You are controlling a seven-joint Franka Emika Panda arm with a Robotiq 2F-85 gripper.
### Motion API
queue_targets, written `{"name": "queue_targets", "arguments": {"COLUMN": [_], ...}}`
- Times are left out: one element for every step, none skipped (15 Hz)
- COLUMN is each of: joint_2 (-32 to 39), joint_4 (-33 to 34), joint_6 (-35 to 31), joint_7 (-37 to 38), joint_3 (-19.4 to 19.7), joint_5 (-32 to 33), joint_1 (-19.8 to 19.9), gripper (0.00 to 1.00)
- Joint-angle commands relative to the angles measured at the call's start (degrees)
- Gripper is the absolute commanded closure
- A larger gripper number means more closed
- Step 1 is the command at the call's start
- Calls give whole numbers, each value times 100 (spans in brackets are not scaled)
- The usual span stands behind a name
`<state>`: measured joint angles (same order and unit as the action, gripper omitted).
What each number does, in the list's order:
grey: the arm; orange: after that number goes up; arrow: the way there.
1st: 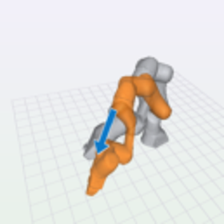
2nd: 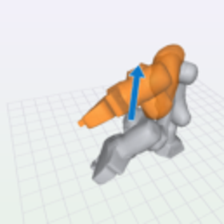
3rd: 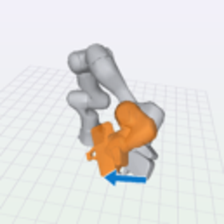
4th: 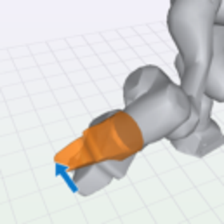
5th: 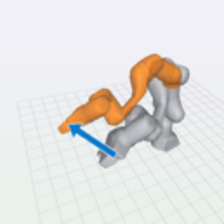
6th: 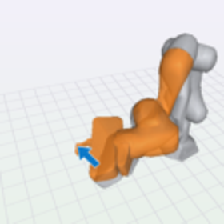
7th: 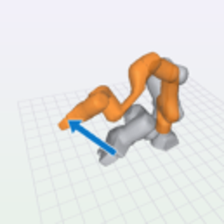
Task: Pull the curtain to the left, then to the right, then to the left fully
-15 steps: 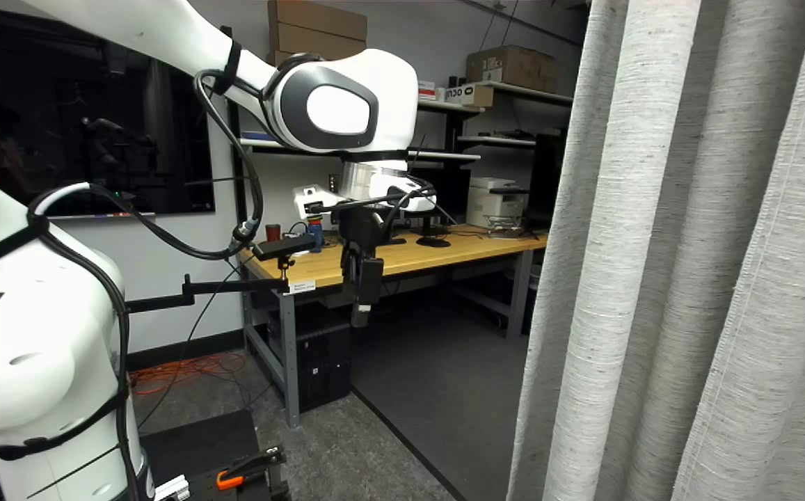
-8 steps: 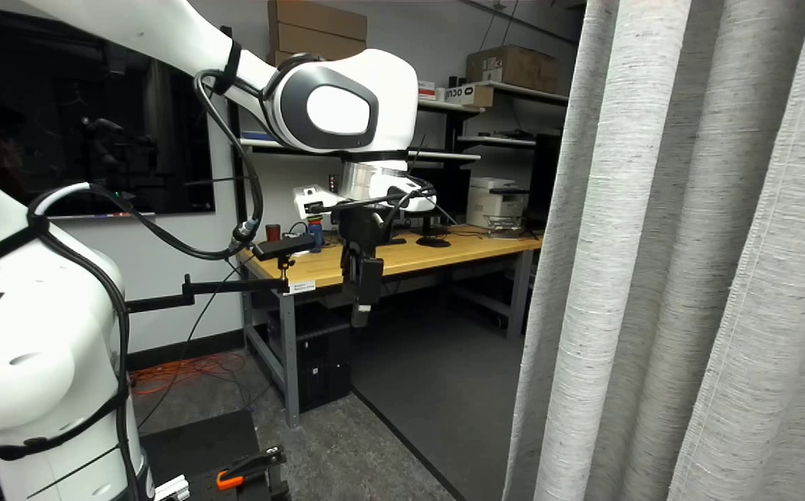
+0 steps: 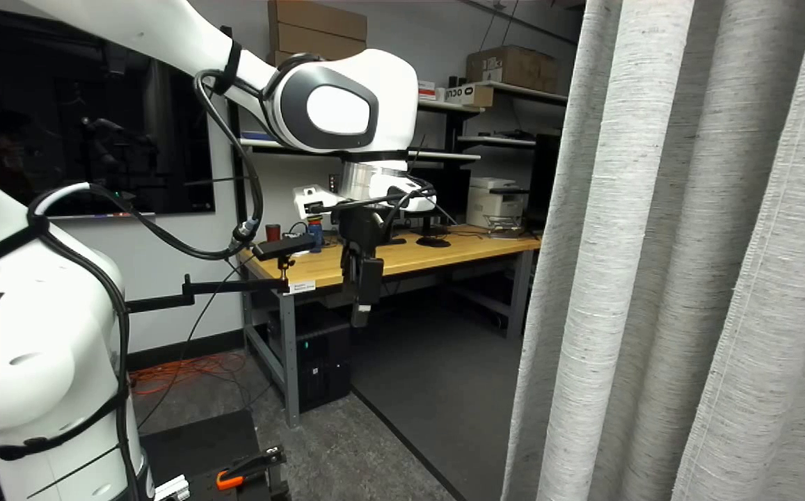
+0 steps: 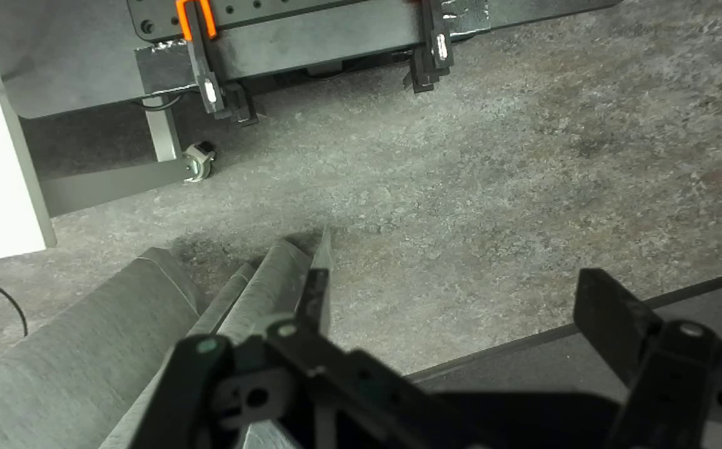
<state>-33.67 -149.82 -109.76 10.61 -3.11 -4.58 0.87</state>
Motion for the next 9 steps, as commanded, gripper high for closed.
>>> {"name": "queue_targets", "arguments": {"joint_2": [100, 101, 100, 94, 82, 74, 67, 65, 66], "joint_4": [97, 112, 138, 156, 172, 194, 223, 249, 274], "joint_6": [-58, -109, -193, -309, -460, -609, -750, -875, -1009], "joint_7": [-22, 9, 40, 63, 87, 100, 87, 71, 56], "joint_3": [18, 8, -1, -8, -14, -11, 8, 24, 50], "joint_5": [9, 16, 21, 35, 57, 75, 72, 76, 86], "joint_1": [3, 15, 26, 41, 62, 82, 95, 110, 135], "gripper": [0, 0, 0, 0, 0, 0, 0, 0, 0]}}
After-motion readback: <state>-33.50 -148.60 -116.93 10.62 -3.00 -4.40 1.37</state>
